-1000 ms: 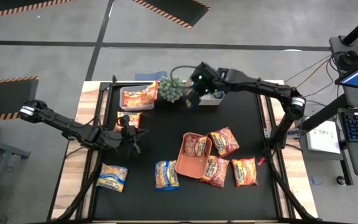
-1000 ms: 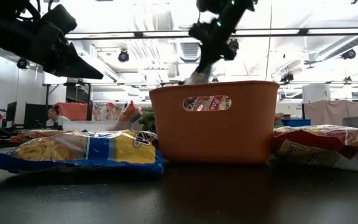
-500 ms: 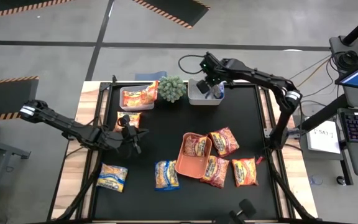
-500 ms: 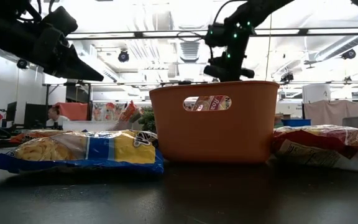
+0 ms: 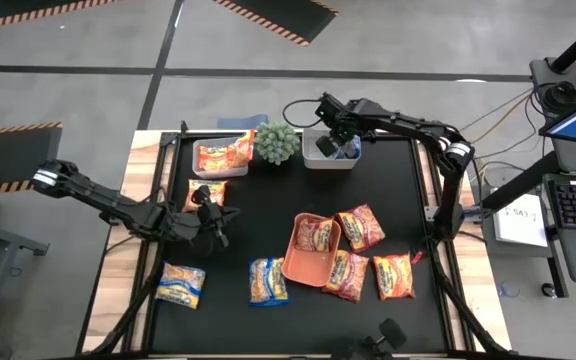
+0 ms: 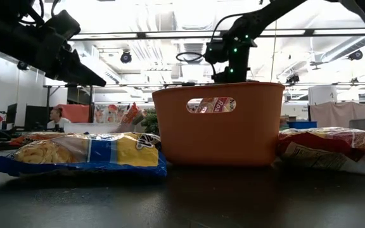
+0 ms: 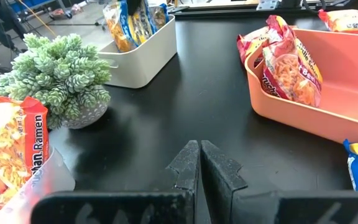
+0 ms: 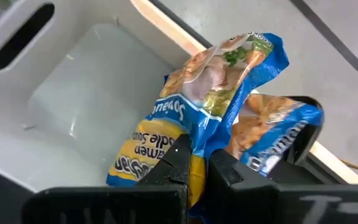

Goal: Sort Maruchan noodles
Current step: Put the blue noodle pack into the gray bin

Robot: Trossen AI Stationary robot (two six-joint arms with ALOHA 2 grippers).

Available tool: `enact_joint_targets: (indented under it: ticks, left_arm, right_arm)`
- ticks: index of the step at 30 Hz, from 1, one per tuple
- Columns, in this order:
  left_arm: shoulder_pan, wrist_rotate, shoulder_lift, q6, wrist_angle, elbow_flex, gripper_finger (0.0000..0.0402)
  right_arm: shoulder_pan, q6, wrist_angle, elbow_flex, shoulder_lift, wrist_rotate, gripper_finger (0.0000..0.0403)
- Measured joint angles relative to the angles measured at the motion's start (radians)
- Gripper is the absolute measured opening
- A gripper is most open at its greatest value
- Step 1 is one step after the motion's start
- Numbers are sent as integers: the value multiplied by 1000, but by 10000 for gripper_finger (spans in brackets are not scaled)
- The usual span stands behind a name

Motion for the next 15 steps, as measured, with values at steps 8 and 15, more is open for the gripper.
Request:
enact_joint_targets:
  ticks: [8,15]
  left_arm:
    - [0,0,16,-8,0,0,0]
    - [0,0,40,-8,12,0,0]
  right_arm:
    - [0,2,-9,0,29,2,11]
    - [0,32,-11,0,31,0,29]
